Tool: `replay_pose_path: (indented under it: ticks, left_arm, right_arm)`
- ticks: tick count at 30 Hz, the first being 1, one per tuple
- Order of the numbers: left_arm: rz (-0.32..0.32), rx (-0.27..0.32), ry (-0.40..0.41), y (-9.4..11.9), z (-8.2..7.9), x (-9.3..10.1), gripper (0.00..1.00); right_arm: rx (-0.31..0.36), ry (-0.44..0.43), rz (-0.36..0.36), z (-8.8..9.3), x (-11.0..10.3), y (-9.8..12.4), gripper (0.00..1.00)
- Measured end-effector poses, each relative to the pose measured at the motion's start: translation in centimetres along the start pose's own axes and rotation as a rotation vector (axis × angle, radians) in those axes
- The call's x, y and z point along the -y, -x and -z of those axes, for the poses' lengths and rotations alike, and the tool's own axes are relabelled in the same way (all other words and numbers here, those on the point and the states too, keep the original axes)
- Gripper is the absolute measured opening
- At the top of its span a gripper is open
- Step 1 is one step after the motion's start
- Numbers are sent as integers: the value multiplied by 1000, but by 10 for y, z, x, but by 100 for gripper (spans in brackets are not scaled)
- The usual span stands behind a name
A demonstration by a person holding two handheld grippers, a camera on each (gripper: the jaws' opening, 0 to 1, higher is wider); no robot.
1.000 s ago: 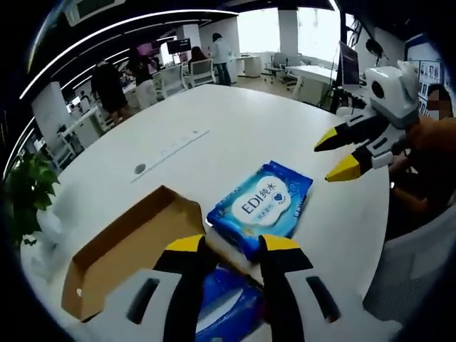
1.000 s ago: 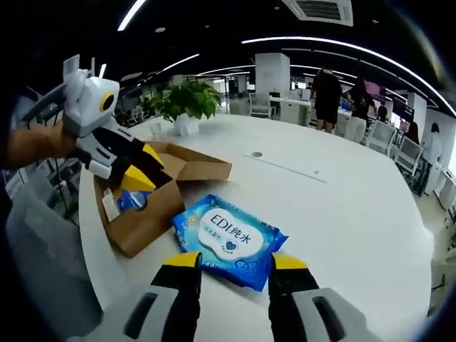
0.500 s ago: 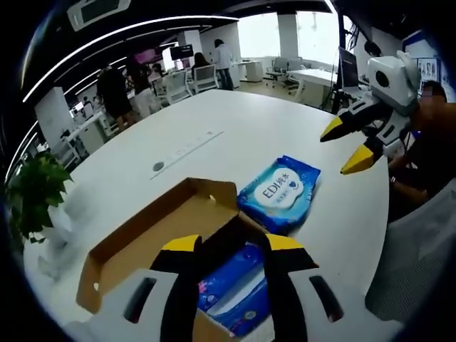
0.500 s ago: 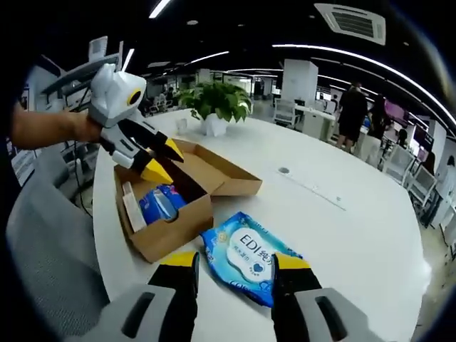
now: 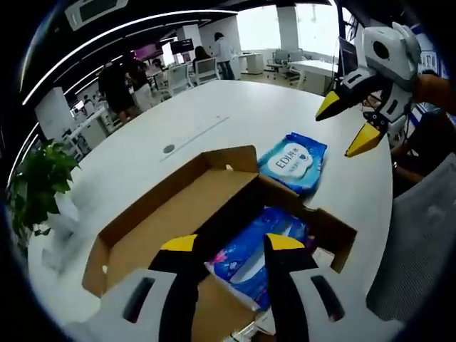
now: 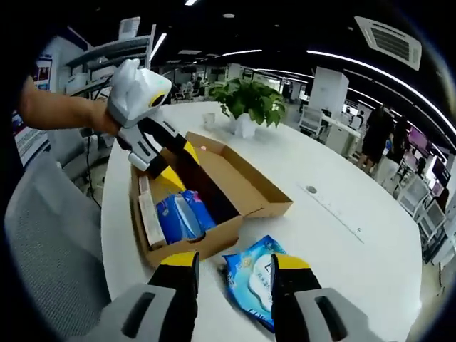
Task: Operate the shoe box by opening the lid, removing the specified soft item, and placing it in the target area until the item is outside and the box remains undamaged.
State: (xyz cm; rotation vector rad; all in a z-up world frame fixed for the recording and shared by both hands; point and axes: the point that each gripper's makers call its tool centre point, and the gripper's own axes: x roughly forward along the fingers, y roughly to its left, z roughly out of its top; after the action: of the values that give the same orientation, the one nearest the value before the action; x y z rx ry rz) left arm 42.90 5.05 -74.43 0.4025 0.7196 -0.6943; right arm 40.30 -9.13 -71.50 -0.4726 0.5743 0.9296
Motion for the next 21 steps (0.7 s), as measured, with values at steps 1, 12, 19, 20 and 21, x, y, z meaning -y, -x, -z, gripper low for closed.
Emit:
replay_pose_path:
  ticks: [1, 12, 19, 20, 21]
  left_arm:
    - [2, 0, -1, 0, 2, 0, 36]
    - [69, 23, -101, -7, 19, 3, 30]
    - [95, 6, -139, -14, 30, 4, 24]
    - [97, 3, -145, -15, 31, 5, 23]
    - [97, 1, -147, -16, 32, 5, 21]
  right_arm:
    - [-1, 7, -2, -1, -1, -1, 37]
    - [3, 78, -58, -15, -22, -31, 31]
    - [-1, 94, -86, -20, -34, -49, 26]
    - [0, 99, -91, -21, -37, -52, 26]
    - [-2, 103, -94, -22, -38, -54, 25]
